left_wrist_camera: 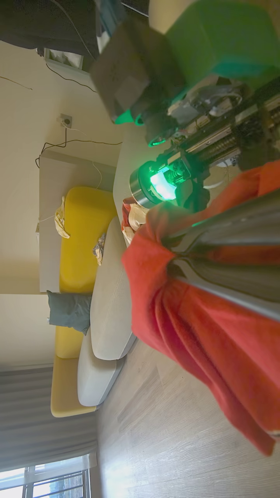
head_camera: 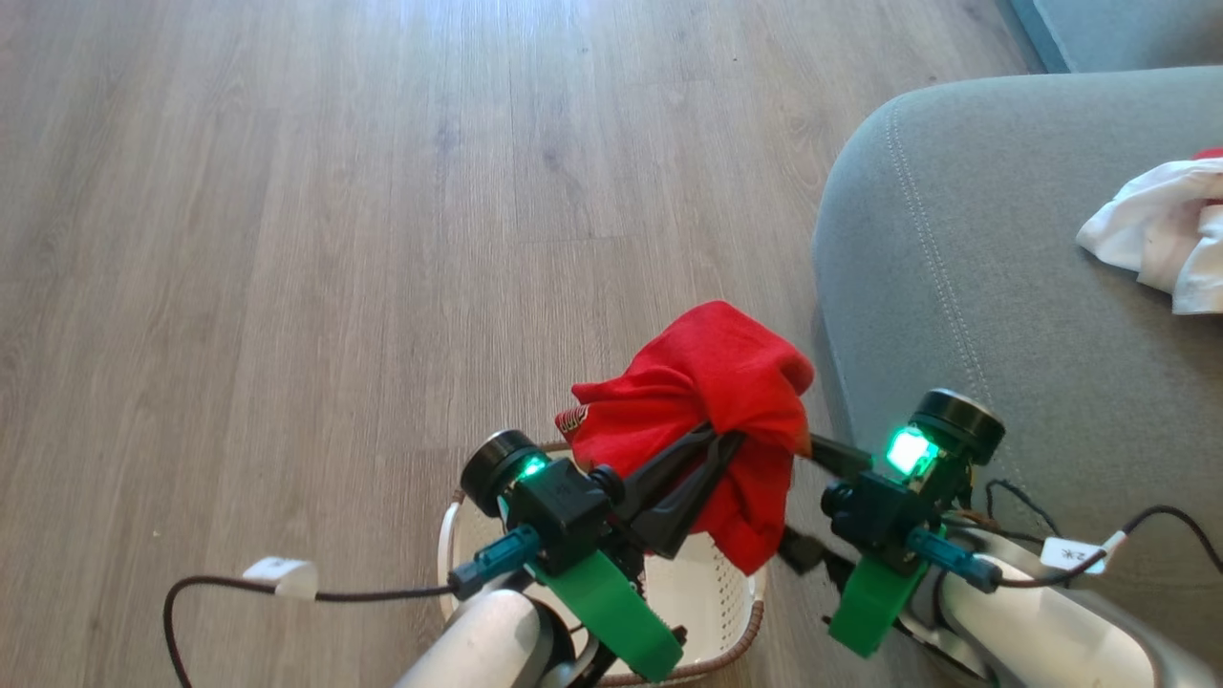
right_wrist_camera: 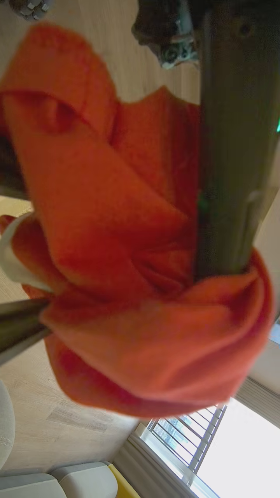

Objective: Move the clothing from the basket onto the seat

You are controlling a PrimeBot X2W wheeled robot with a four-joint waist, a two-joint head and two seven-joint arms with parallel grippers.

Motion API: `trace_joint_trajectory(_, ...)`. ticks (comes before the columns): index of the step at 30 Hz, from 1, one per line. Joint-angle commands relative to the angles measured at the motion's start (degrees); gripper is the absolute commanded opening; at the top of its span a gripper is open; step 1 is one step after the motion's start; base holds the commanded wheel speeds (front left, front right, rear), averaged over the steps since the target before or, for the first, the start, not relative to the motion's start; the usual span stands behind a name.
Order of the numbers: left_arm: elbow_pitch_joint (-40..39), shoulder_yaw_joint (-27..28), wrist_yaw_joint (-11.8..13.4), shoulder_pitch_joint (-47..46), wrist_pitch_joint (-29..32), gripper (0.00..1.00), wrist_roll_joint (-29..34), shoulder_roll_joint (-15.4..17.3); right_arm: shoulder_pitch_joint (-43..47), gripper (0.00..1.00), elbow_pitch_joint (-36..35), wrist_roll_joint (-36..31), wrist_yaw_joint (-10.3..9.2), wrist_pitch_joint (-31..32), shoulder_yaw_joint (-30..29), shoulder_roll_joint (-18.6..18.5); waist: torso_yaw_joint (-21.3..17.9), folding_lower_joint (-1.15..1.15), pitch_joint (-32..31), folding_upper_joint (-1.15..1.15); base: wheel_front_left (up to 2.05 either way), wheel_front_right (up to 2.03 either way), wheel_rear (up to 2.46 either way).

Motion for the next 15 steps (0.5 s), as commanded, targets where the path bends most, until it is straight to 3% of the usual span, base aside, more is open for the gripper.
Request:
trace_joint_trajectory(1, -1.54, 1.34, -0.36, -3.42, -0.29, 0.00, -0.44, -0.04, -1.78, 0.00, -1.65, 0.55, -0.02, -0.37, -0.89, 0.48, 0.10, 0.00, 0.05, 0.00, 0.00, 0.00, 0.00)
trace_joint_trajectory(9, -1.81, 1.90, -0.45, -3.28, -0.29, 0.00, -0.33, -0.04, 0.46, 0.00, -3.10, -0.19, -0.02, -0.37, -4.77, 2.41, 0.55, 0.00, 0.38, 0.00, 0.00, 0.00, 0.00)
trace_joint_trajectory(10, -1.96, 2.04, -0.45, -3.22, -0.29, 0.18, -0.27, -0.04, 0.76, 0.00, -3.33, -0.35, -0.02, -0.37, -5.24, 2.65, 0.56, 0.00, 0.40, 0.00, 0.00, 0.00, 0.00)
trace_joint_trajectory(11, -2.19, 2.22, -0.46, -3.18, -0.29, 0.43, -0.15, -0.04, 1.07, 0.00, -3.51, -0.45, -0.02, -0.37, -5.64, 2.86, 0.57, 0.00, 0.43, 0.00, 0.00, 0.00, 0.00)
trace_joint_trajectory(12, -2.38, 2.33, -0.46, -3.11, -0.29, 0.96, -0.05, -0.04, 1.30, 0.00, -3.64, -0.56, -0.02, -0.37, -5.91, 2.99, 0.58, 0.00, 0.45, 0.00, 0.00, 0.00, 0.00)
trace_joint_trajectory(15, -2.63, 2.52, -0.47, -2.89, -0.29, 1.00, 0.18, -0.04, 1.96, 0.00, -3.89, -0.72, -0.02, -0.37, -7.11, 3.46, 0.59, 0.00, 0.47, 0.00, 0.00, 0.00, 0.00)
